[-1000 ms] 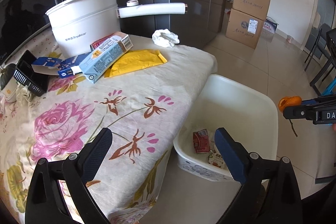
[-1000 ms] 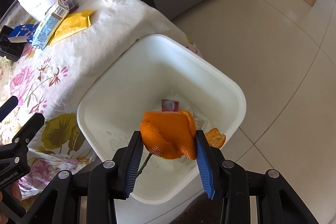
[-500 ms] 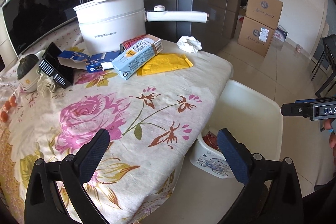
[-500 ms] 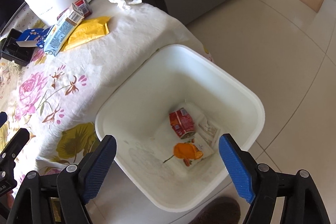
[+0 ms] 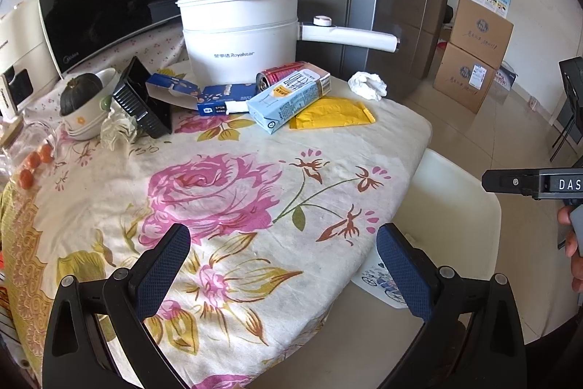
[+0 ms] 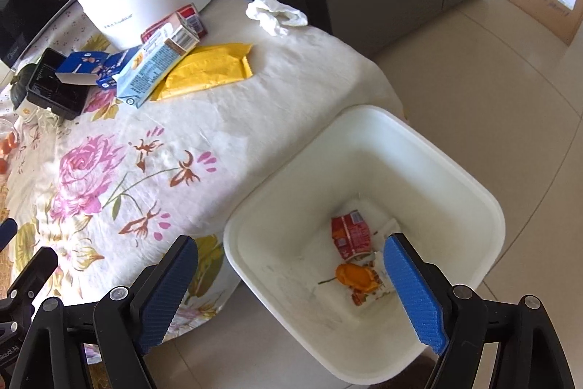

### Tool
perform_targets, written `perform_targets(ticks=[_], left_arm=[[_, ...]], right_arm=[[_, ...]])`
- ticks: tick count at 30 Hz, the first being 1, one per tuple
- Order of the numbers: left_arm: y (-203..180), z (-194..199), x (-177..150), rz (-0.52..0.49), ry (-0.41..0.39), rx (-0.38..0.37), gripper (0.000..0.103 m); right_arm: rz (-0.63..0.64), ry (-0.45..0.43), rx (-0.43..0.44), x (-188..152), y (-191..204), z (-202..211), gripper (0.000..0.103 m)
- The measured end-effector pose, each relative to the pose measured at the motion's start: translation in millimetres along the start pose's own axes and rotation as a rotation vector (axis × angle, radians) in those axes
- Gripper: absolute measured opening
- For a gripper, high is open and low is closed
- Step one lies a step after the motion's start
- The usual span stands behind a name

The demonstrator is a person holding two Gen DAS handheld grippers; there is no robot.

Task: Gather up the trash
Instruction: 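Move both open tools back over the table toward the milk carton, then grasp the blue milk carton with the right tool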

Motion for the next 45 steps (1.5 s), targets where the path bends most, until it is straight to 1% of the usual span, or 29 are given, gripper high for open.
perform_targets(ticks=[10,14,17,21,24,28,31,36,41,44,45], left_arm=[[70,13,19,0.108,-0.016,0.068,0.103],[100,14,27,0.155,-0.015,0.099,0.103],[121,12,30,0.185,0.000,0.117,0.103],[145,9,31,0.168,0.005,0.171,0.103],[165,8,31,0.174,0.005,0.207,0.103],[194,5,30,0.239,0.022,0.230,0.103],[212,4,29,0.308,0.032,0.222,0.103],[231,3,31,0.350,0.029,0.237,0.103],[241,1,31,0.382,0.031,0.237,0.103],[241,-1,31,0.385,0.038,0.235,0.103],[240,-2,31,0.382,0.038,0.234,0.103]], right_arm=[[0.012,-0.029,0.023,23,51,-15,0.088],[0.011,-0.022,-0.003,34,66,-31,0.088],[-0.007,-0.009,-0.037,46,74,-45,0.088],[-0.056,-0.004,-0.027,69,90,-63,0.088],[-0.066,-0.017,-0.053,90,107,-76,0.088],[-0.108,-0.023,-0.037,113,131,-98,0.088],[-0.130,-0.016,-0.040,126,147,-118,0.088],[-0.151,-0.024,-0.122,146,163,-146,0.088],[-0.198,-0.032,-0.162,158,168,-162,0.088],[-0.191,-0.026,-0.221,163,171,-173,0.088],[-0.185,-0.022,-0.247,164,171,-176,0.086]])
Point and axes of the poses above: each gripper's, at about its wrist camera, not at the fingertips, and z roughly against the way its jaws point, y to its left, x to its top, the point moved 4 cm from there along -z, roughly the way its jaws point, and after that the axes turned 3 degrees about z, right-handed, at the moved point
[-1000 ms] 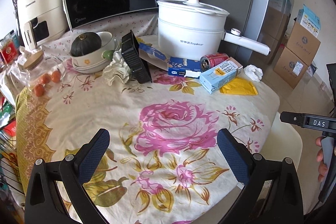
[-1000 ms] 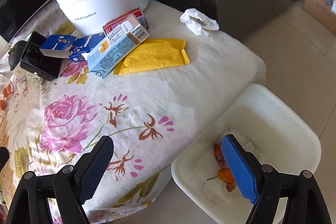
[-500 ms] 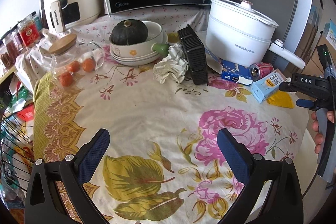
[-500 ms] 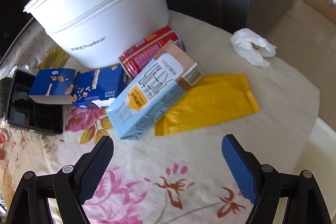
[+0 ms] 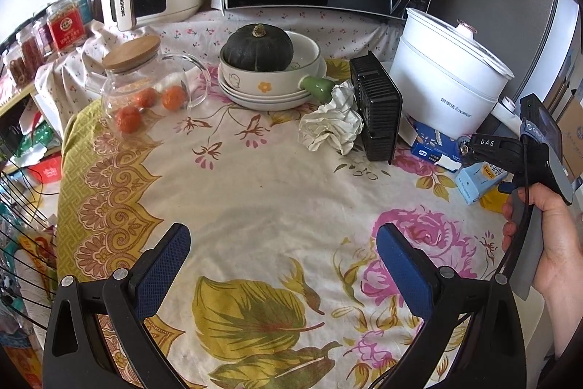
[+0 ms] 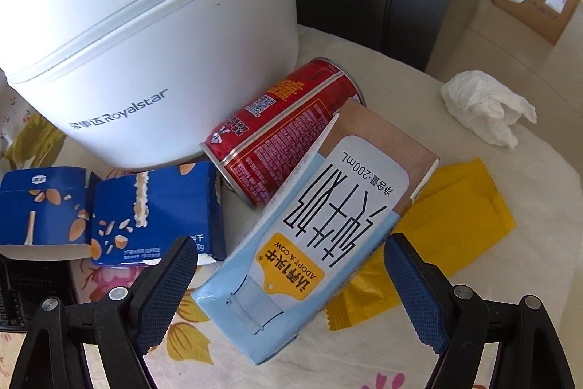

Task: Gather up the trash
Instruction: 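Grasp the blue milk carton with the right tool, then grasp the black plastic tray with the left tool while the right tool holds the carton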

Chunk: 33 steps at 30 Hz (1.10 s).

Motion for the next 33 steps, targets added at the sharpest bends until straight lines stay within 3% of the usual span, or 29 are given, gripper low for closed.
perform_targets(ticks=[6,12,21,27,29,33], left_arm=[[-7,-1,-3,-0.024,0.006,-0.003,0.103],[-13,4,-4,-0.043,-0.002,-0.013,0.103],[-27,8,-7,-0.045,0.000,-0.054,0.103],[-42,-9,-3,-0.004,0.024,-0.121,0.103],[-49,-20,4,-0.003,0.032,-0.143,0.100],[-64,-42,25,-0.003,0.021,-0.170,0.086]], right_arm=[[0.023,-0.006,0.000,-6,-2,-3,0.074],[0.053,0.051,0.160,-16,-12,12,0.057],[0.124,0.070,0.346,-45,-48,71,0.053],[0.187,0.056,0.365,-64,-72,77,0.053],[0.199,0.063,0.383,-72,-77,71,0.053],[0.196,0.133,0.394,-77,-88,57,0.053]])
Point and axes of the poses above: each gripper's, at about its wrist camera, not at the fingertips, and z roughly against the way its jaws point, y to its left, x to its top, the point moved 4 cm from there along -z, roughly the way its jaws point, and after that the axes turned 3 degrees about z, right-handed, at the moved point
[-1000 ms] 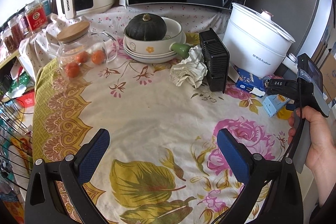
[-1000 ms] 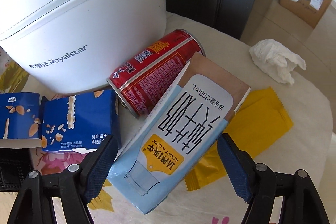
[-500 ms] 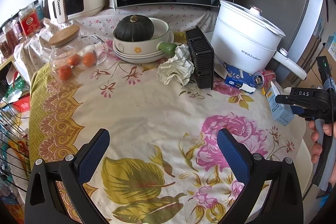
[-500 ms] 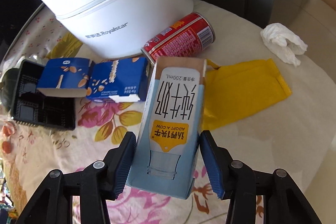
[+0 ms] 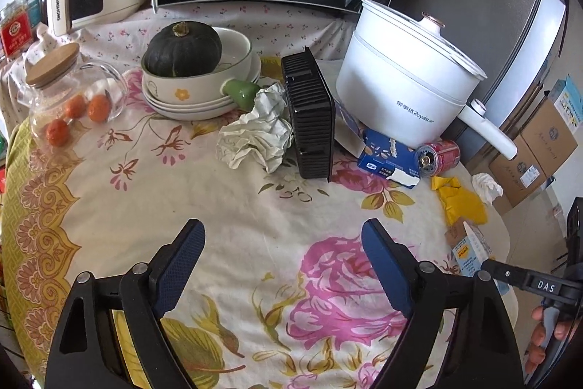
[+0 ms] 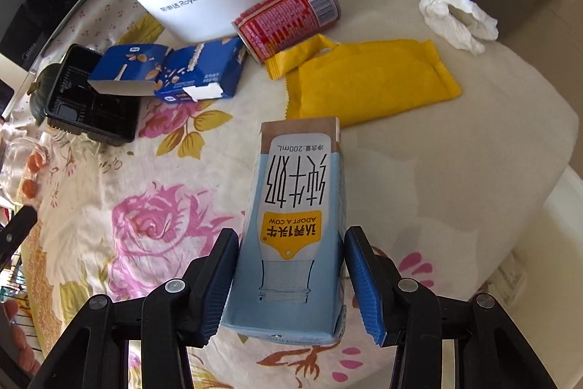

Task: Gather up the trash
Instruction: 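Grasp the black plastic tray with the left tool while the right tool holds the carton, then carry the black tray and milk carton over the bin and open both tools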

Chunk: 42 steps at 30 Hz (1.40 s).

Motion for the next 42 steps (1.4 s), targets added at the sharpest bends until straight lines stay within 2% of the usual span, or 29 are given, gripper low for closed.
perform_targets(ticks=[4,7,11,15,17,19,24,29,34,42], left_arm=[[-10,-27,21,0.012,-0.001,-0.021,0.070],[-16,-45,35,0.009,-0.014,-0.007,0.061],[-21,-64,48,0.008,-0.039,0.033,0.057],[-22,-79,53,0.010,-0.038,0.070,0.048],[-20,-83,56,0.029,-0.028,0.072,0.039],[-17,-83,58,0.053,-0.020,0.058,0.036],[-17,-59,51,0.022,-0.032,0.051,0.035],[-15,-27,31,-0.021,-0.021,0.068,0.035],[-2,4,1,0.008,0.008,0.044,0.034],[10,61,-33,-0.017,-0.045,0.044,0.034]], right_arm=[[0.025,0.010,-0.002,3,-7,-2,0.053],[0.008,0.012,0.020,4,-12,0,0.053],[0.003,0.014,0.031,6,-13,-1,0.053],[-0.002,0.023,0.038,5,-13,-4,0.053],[0.000,0.023,0.039,5,-12,-3,0.053],[-0.001,0.021,0.040,5,-12,-2,0.053],[-0.020,0.018,0.058,3,-11,1,0.053],[-0.038,0.008,0.079,-1,-7,7,0.053],[-0.040,0.004,0.102,-12,1,16,0.053],[-0.043,-0.010,0.091,-33,0,35,0.053]])
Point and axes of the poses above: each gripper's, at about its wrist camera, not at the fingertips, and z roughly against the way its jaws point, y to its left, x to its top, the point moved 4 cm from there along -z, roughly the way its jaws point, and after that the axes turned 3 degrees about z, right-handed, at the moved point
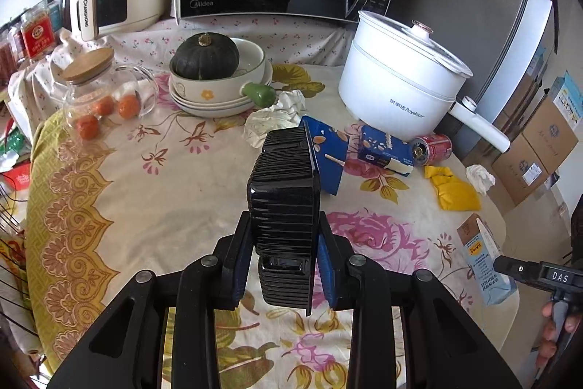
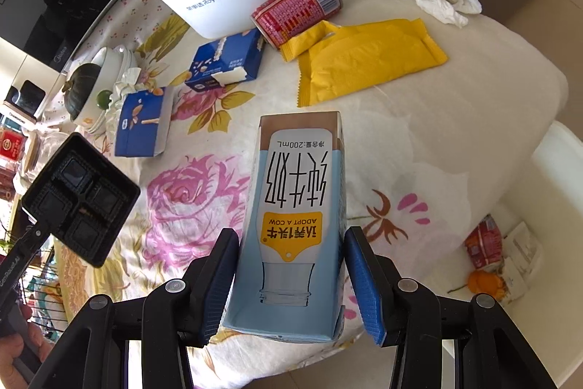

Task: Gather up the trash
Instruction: 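Carry the black tray and milk carton over the bin and open both tools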

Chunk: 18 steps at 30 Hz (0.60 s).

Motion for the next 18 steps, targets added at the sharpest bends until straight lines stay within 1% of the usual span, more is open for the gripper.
perform_targets(ticks=[4,8,11,18], left_arm=[[-1,24,-14,-0.026,-0.024,-0.013,0.034],[-11,39,-28,-0.061,-0.035,-0.028,0.034],[-23,47,-37,-0.106,-0.052,-0.036,0.034],[-62,57,-51,-0.173,-0.063,-0.115,0.034]], right_arm=[[-0.017,-0.016,0.005,-7,-5,12,0.053],[-0.039,-0.033,0.012,-15,-11,24,0.053],[-0.055,-0.046,0.021,-20,-16,30,0.053],[-0.076,-0.087,0.033,-28,-28,47,0.053]])
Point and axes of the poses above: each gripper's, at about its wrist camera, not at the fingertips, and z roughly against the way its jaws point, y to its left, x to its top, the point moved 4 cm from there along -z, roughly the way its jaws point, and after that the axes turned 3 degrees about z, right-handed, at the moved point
